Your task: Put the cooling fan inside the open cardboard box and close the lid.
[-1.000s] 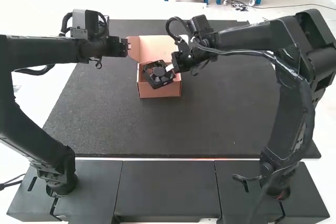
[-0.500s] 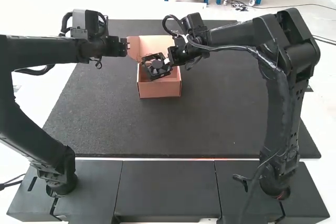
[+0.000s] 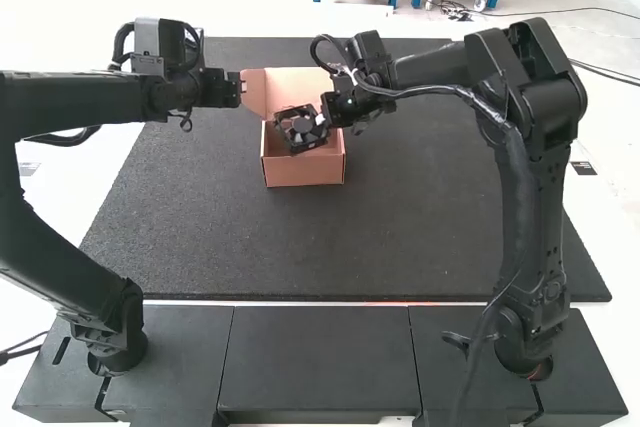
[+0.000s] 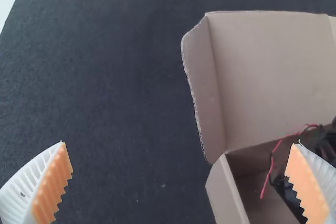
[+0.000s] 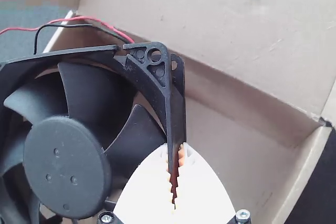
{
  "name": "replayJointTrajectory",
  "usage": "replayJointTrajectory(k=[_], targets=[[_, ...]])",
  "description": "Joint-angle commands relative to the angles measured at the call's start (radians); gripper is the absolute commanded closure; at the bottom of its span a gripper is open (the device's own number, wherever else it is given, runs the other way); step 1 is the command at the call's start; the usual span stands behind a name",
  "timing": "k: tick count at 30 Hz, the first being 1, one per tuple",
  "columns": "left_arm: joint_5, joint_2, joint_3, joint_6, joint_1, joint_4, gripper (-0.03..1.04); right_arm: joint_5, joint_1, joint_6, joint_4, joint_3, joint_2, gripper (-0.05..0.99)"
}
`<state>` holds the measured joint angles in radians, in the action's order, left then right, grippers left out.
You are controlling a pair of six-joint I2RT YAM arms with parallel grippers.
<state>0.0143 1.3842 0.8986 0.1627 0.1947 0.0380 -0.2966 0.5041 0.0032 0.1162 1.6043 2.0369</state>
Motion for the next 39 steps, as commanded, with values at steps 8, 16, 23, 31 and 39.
replayJointTrajectory(k=[8, 16, 23, 31, 39], targets=[[-0.014, -0.030, -0.020, 0.008, -0.006, 0.026, 0.05, 0.002, -0.045, -0.008, -0.015, 0.068, 0.023, 0.95], [-0.014, -0.024, -0.026, 0.005, -0.008, 0.048, 0.05, 0.001, -0.033, -0.012, -0.015, 0.048, 0.029, 0.95], [-0.013, -0.019, -0.027, 0.005, -0.008, 0.053, 0.05, -0.004, -0.024, -0.012, -0.012, 0.037, 0.029, 0.95], [-0.013, -0.019, -0.033, 0.003, -0.008, 0.053, 0.05, -0.006, -0.006, -0.012, -0.018, 0.017, 0.034, 0.95], [-0.011, -0.020, -0.038, 0.001, -0.008, 0.046, 0.05, -0.004, -0.001, -0.026, -0.018, 0.008, 0.048, 0.95]])
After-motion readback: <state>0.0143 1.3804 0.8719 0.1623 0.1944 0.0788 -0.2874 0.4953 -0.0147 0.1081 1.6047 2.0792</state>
